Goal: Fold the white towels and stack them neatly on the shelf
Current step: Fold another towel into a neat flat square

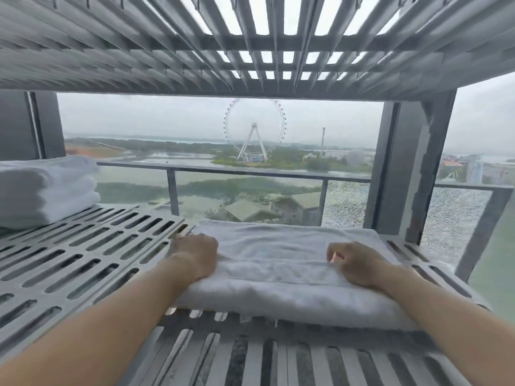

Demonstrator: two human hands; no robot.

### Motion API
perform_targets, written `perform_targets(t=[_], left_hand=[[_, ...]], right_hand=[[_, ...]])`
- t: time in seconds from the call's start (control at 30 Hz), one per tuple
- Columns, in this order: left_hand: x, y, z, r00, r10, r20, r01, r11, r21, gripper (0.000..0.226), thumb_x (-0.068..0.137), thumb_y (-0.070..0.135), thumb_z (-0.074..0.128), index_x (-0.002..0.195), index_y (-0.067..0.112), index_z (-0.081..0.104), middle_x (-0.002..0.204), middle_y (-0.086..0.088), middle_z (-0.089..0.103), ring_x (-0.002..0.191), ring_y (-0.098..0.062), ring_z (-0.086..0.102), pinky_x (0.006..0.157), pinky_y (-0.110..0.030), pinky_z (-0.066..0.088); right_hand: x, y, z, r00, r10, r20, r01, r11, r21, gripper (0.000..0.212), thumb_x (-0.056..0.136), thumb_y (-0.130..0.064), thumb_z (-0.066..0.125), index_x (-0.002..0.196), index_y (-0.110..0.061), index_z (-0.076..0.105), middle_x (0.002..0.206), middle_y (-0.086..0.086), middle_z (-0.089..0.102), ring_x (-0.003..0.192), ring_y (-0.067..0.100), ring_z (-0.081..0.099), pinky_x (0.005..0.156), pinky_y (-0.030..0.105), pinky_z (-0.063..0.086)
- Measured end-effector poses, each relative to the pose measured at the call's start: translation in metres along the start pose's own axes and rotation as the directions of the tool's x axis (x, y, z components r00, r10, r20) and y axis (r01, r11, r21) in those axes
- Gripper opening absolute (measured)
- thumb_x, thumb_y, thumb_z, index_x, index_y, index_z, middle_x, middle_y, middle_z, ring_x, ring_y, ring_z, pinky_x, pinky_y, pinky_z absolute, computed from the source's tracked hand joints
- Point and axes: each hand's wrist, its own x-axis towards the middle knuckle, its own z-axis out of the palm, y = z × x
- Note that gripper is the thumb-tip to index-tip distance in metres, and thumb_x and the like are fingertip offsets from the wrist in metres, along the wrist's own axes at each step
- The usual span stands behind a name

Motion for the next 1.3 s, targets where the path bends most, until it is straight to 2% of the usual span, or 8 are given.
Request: perform_targets(t=[0.4,0.53,0.63,0.73,0.8,0.9,1.17,1.3], left_hand=[[-0.003,-0.016,0.022,0.997,0.061,0.043,-0.051,0.98,-0.192,0.041,0.09,0.048,0.021,0.075,0.023,0.051,0.094,-0.001,0.063,0.081,-0.016,0.053,0.068,-0.033,0.036],[-0.008,-0.01,0.01,0.996,0.077,0.052,-0.074,0.995,-0.064,0.041,0.093,0.049,0.024,0.113,0.021,0.046,0.126,-0.004,0.045,0.119,-0.021,0.039,0.093,-0.048,0.031],[-0.025,0.02,-0.004,0.962,0.17,-0.216,-0.24,0.902,-0.36,0.043,0.094,0.051,0.028,0.125,0.025,0.042,0.135,0.002,0.037,0.127,-0.018,0.032,0.102,-0.047,0.03],[-0.05,0.053,-0.008,0.892,0.422,-0.159,-0.428,0.68,-0.596,0.055,0.094,0.056,0.021,0.137,0.026,0.037,0.146,0.004,0.035,0.135,-0.017,0.029,0.11,-0.04,0.024],[-0.06,0.053,-0.001,0.839,0.544,0.005,-0.465,0.722,-0.512,0.066,0.089,0.064,0.011,0.146,0.034,0.015,0.155,0.011,0.012,0.143,-0.009,0.008,0.115,-0.041,0.003],[-0.066,0.03,0.001,0.832,0.547,0.091,-0.454,0.767,-0.454,0.075,0.081,0.071,0.005,0.147,0.036,0.001,0.156,0.011,-0.005,0.142,-0.006,-0.006,0.114,-0.037,-0.007],[-0.102,-0.005,0.001,0.781,0.551,-0.293,-0.617,0.752,-0.232,0.062,0.088,0.058,0.043,0.142,0.031,0.031,0.15,0.006,0.03,0.136,-0.014,0.031,0.111,-0.039,0.029],[-0.111,0.003,-0.01,0.776,0.616,-0.136,-0.624,0.782,-0.014,0.05,0.095,0.045,0.036,0.138,0.021,0.041,0.146,-0.004,0.038,0.129,-0.018,0.04,0.097,-0.012,0.037]], right_hand=[[-0.012,0.031,0.009,0.999,0.042,0.026,-0.042,0.999,-0.007,0.043,0.094,-0.048,0.032,0.064,-0.021,0.048,0.071,-0.008,0.055,0.075,0.016,0.053,0.066,0.033,0.036],[-0.022,0.012,0.0,0.988,-0.03,-0.153,0.013,0.994,-0.111,0.033,0.094,-0.047,0.037,0.076,-0.021,0.046,0.082,-0.005,0.056,0.076,0.016,0.051,0.067,0.031,0.034],[-0.032,-0.029,0.004,0.918,-0.157,-0.364,0.183,0.982,0.039,0.016,0.092,-0.038,0.046,0.09,-0.024,0.052,0.094,-0.008,0.055,0.086,0.013,0.052,0.071,0.025,0.034],[-0.041,-0.063,0.019,0.972,-0.232,-0.018,0.231,0.954,0.188,0.038,0.093,-0.052,0.036,0.125,-0.035,0.047,0.134,-0.013,0.046,0.125,0.008,0.041,0.1,0.028,0.03],[-0.049,-0.056,0.022,0.943,-0.214,0.254,0.209,0.977,0.046,0.053,0.092,-0.061,0.02,0.142,-0.044,0.018,0.154,-0.016,0.012,0.141,0.006,0.009,0.114,0.04,0.004],[-0.066,-0.031,0.012,0.942,-0.077,0.326,0.105,0.992,-0.068,0.06,0.089,-0.064,0.013,0.144,-0.044,-0.001,0.155,-0.012,-0.007,0.142,0.008,-0.007,0.115,0.041,-0.006],[-0.117,-0.053,0.005,0.995,-0.061,0.084,0.057,0.997,0.052,0.061,0.086,-0.067,0.028,0.14,-0.039,0.031,0.153,-0.015,0.019,0.138,0.006,0.021,0.111,0.027,0.015],[-0.131,-0.071,0.004,0.995,-0.066,0.075,0.064,0.997,0.033,0.058,0.087,-0.053,0.048,0.14,-0.032,0.037,0.148,-0.012,0.032,0.135,0.011,0.033,0.112,0.032,0.025]])
